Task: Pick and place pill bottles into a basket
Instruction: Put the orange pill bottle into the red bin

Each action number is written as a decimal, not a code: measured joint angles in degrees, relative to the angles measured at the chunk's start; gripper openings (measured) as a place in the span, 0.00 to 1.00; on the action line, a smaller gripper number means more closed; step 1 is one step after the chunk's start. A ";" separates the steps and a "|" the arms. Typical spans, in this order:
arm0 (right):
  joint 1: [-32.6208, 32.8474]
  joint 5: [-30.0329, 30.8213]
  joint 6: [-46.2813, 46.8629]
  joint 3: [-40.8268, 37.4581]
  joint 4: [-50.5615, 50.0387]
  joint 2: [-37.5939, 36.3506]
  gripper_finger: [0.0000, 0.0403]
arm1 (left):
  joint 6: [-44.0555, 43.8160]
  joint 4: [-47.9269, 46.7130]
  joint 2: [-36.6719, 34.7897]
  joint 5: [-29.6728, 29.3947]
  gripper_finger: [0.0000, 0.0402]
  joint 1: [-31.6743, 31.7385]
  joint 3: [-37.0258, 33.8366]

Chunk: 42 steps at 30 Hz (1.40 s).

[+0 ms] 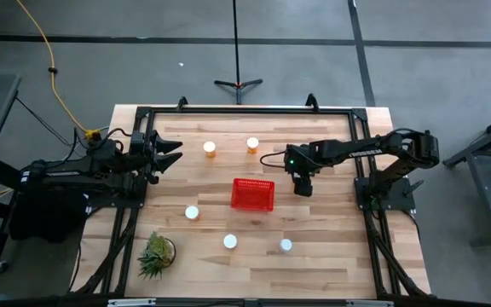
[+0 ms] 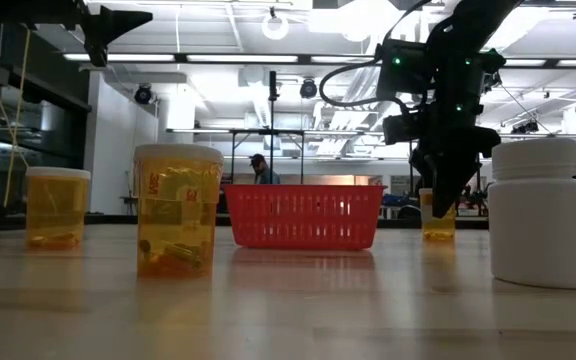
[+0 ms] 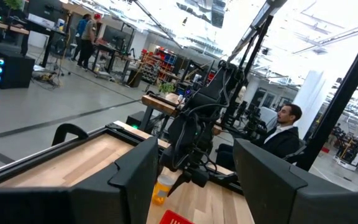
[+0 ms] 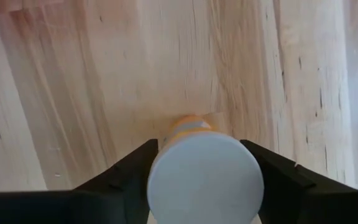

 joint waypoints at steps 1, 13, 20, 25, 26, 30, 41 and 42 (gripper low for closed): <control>0.00 -0.24 0.03 0.00 -0.02 0.00 0.51 | 0.00 0.00 0.00 0.00 0.61 -0.01 -0.01; 0.00 -2.42 2.94 0.07 0.00 0.00 0.50 | 0.00 0.00 0.00 -0.02 0.61 -0.02 0.00; 0.00 -3.05 2.85 2.94 -2.29 0.00 0.46 | 0.00 0.00 0.00 -0.02 0.61 0.00 0.00; 0.00 -3.45 2.02 7.41 -3.86 0.00 0.46 | 0.00 -0.02 0.00 -0.03 0.61 -0.01 0.00; 0.02 -3.43 2.06 8.34 -3.91 0.00 0.46 | 0.00 -0.02 0.00 -0.03 0.61 0.00 0.00; 1.04 -3.23 2.90 12.08 -3.87 0.00 0.46 | 0.00 -0.02 0.02 -0.02 0.61 0.00 0.00; 5.78 -2.89 4.75 21.78 -3.19 0.00 0.46 | 0.00 -0.03 0.01 -0.02 0.61 -0.01 -0.01; 6.12 -2.89 5.18 22.09 -3.22 0.00 0.46 | 0.00 -0.03 0.01 -0.03 0.61 -0.01 0.00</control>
